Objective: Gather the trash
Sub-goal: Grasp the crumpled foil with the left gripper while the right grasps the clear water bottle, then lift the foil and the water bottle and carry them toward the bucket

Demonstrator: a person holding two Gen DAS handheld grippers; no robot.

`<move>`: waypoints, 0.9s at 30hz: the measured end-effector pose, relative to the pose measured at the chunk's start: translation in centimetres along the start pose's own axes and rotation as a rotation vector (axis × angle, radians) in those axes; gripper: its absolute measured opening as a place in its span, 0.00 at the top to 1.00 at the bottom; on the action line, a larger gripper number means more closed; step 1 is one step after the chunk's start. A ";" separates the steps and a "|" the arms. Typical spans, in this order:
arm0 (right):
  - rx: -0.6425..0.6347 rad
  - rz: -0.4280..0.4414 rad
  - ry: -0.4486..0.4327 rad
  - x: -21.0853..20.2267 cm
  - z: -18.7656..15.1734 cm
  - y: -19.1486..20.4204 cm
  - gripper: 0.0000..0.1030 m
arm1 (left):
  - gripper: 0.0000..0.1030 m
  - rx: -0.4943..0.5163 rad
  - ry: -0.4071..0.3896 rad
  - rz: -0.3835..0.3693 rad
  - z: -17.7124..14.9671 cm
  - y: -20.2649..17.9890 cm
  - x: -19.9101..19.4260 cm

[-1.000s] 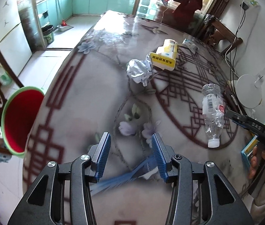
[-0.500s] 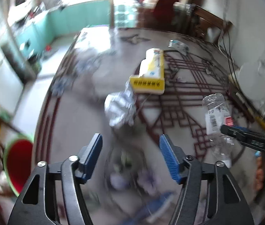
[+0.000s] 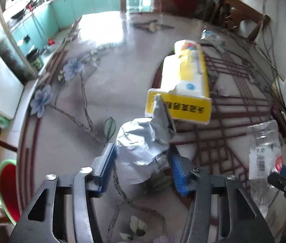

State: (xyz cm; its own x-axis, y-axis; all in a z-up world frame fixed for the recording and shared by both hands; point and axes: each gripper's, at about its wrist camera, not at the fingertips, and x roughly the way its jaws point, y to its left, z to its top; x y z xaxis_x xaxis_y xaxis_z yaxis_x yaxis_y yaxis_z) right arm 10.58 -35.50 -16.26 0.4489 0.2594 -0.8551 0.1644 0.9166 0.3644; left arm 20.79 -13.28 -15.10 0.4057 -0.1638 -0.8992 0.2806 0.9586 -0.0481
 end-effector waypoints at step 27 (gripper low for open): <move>-0.036 0.042 -0.055 -3.9 -2.1 3.9 0.57 | 0.56 -0.206 -0.038 -0.062 -10.2 3.8 -9.5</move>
State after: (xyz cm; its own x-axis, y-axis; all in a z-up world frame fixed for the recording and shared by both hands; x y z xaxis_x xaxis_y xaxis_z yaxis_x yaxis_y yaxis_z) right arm 7.64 -32.30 -12.28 0.5025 0.2817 -0.8174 0.1128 0.9160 0.3850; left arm 9.16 -5.68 -11.16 0.4270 -0.2294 -0.8747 0.1240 0.9730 -0.1946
